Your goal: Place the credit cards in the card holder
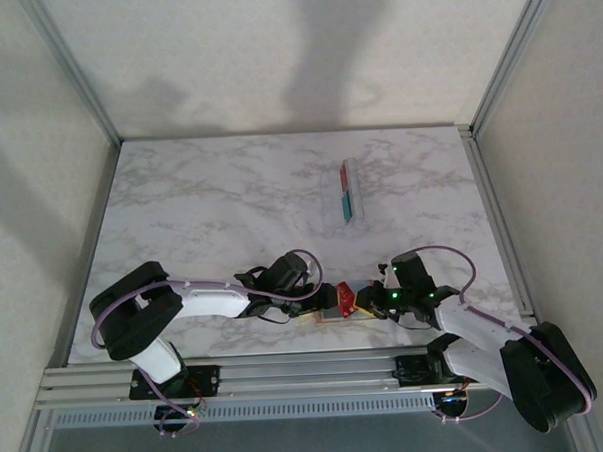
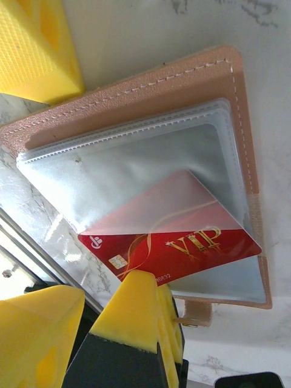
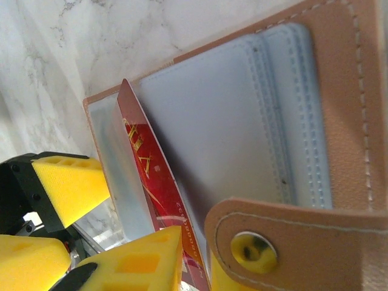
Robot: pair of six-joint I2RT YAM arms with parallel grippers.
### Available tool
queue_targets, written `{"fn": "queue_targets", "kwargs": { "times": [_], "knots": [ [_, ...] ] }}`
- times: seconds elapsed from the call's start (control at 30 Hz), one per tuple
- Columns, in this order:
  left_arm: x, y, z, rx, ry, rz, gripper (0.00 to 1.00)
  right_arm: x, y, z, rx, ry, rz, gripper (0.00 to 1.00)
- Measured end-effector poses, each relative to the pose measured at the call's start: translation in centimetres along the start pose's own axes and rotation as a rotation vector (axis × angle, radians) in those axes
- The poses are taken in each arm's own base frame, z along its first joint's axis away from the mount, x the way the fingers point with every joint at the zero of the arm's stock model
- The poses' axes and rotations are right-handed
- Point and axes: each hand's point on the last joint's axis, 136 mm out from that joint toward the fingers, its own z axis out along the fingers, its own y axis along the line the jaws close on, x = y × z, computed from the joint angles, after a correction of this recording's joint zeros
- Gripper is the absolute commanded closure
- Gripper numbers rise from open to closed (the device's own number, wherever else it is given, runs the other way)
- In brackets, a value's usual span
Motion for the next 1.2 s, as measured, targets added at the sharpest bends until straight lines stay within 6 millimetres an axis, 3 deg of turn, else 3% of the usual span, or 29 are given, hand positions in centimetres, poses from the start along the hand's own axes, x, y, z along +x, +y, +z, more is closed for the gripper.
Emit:
{"fn": "queue_targets", "kwargs": {
  "times": [0.57,0.8,1.2],
  "knots": [
    [0.0,0.0,0.0,0.001,0.003,0.0,0.22,-0.4,0.7,0.4,-0.002,-0.019,-0.034,0.94],
    [0.0,0.0,0.0,0.001,0.003,-0.001,0.22,0.0,1.2,0.1,-0.002,-0.025,-0.057,0.77],
    [0.0,0.0,0.1,0.001,0.004,-0.001,0.22,1.2,0.5,-0.2,0.038,0.029,-0.076,0.75]
  ]
}}
